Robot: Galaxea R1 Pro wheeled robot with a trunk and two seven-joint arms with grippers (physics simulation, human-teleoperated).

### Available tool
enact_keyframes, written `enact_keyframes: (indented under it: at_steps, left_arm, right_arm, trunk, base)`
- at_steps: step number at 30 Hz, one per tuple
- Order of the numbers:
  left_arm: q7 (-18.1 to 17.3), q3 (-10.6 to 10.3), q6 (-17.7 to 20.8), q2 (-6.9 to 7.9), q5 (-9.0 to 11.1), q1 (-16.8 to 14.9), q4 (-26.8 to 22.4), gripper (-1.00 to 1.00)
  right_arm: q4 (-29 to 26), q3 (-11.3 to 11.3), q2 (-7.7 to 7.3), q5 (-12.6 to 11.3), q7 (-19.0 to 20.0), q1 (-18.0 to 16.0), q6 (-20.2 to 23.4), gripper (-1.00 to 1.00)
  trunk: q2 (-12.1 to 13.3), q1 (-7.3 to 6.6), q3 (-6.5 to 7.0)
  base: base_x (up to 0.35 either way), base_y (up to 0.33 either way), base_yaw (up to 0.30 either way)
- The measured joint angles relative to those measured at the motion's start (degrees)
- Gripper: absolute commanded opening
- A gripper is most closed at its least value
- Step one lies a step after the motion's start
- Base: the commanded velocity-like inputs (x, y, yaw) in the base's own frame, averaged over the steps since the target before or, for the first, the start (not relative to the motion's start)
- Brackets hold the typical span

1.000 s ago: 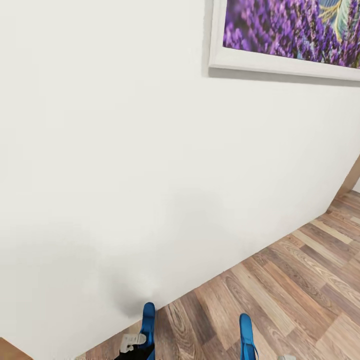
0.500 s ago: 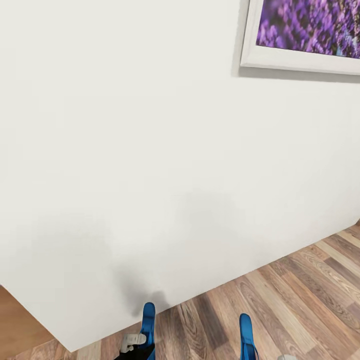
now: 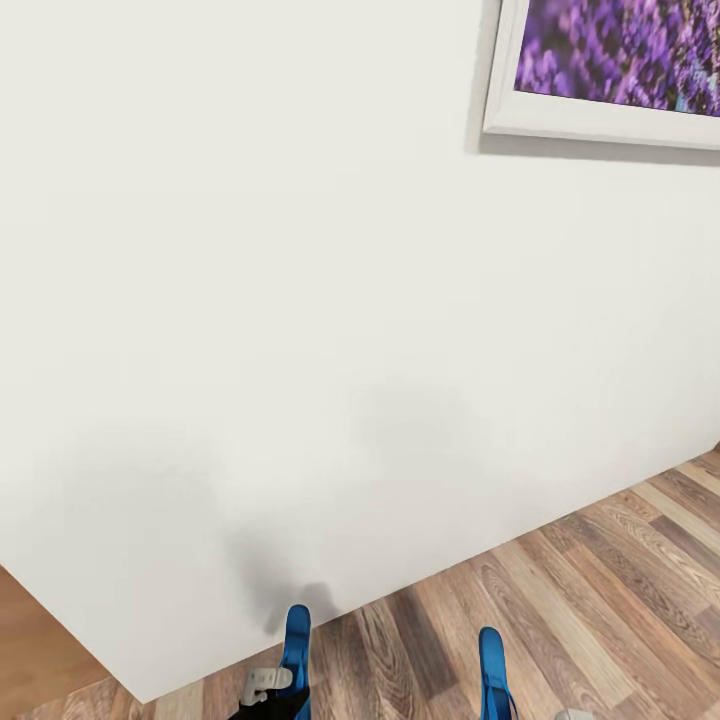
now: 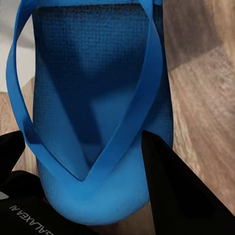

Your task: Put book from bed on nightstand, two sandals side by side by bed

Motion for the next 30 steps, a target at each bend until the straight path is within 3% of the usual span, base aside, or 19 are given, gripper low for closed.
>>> enact_keyframes:
  at_steps: [7, 30]
  left_arm:
    - [0.0, 0.0, 0.0, 0.01, 0.0, 0.0, 0.0, -1.00]
    - [0.0, 0.0, 0.0, 0.02, 0.0, 0.0, 0.0, -1.00]
  right_arm:
    - [0.0, 0.0, 0.00, 0.0, 0.1, 0.0, 0.0, -1.00]
    - [0.0, 0.0, 0.01, 0.0, 0.1, 0.0, 0.0, -1.00]
  trunk:
    - [0.0, 0.00, -0.02]
    - [0.0, 0.00, -0.61]
  base:
    - [0.000, 0.000, 0.087]
    - [0.000, 0.000, 0.264]
